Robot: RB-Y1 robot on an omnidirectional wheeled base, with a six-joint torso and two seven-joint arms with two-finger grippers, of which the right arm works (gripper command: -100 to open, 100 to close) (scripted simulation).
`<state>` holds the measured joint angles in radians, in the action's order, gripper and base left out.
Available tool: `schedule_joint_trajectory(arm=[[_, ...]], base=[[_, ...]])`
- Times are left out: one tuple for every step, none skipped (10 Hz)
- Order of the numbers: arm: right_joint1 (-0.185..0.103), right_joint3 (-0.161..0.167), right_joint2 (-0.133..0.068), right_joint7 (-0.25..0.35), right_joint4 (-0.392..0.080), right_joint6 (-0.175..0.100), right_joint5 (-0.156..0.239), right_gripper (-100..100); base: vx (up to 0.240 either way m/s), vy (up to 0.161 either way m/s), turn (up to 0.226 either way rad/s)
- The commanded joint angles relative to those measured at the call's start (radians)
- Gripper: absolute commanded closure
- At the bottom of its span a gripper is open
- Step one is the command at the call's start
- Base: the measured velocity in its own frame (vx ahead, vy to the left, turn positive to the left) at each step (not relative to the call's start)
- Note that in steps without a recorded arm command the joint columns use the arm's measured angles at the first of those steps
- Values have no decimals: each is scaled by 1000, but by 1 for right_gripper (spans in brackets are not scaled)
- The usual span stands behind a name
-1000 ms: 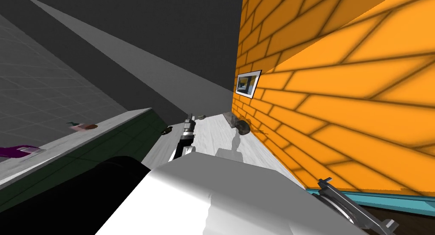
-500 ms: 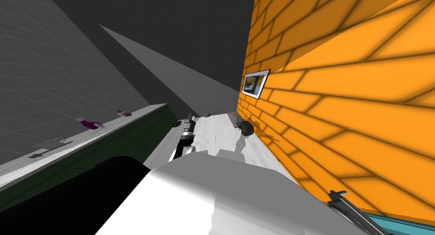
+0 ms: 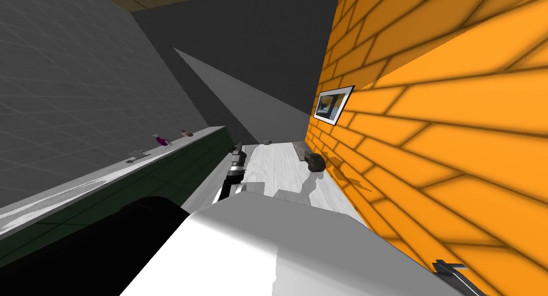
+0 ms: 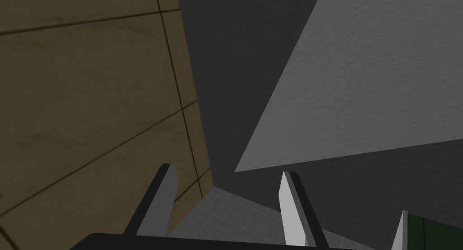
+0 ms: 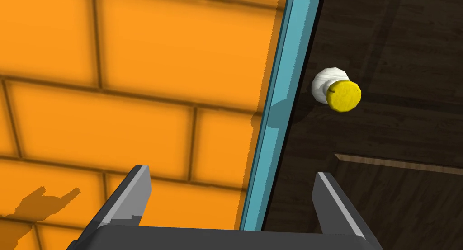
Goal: Pull the door open
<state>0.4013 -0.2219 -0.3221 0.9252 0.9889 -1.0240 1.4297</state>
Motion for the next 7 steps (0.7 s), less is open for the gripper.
schedule_joint_trajectory(arm=[[-1, -2, -4, 24, -33, -16, 31, -100], [-2, -4, -6, 37, -51, -24, 51, -100], [-2, -5, -7, 41, -57, -26, 57, -100], [-3, -7, -9, 52, -73, -33, 74, -100], [-3, -8, -11, 59, -84, -38, 86, -100], [-4, -10, -13, 70, -101, -45, 104, -100], [-4, -12, -15, 82, -117, -53, 121, -100]], base=[[-171, -102, 315], [-191, -118, 335], [-152, -111, 132], [-131, -80, 151], [-140, -70, 228], [-130, -79, 200], [-152, -100, 313]])
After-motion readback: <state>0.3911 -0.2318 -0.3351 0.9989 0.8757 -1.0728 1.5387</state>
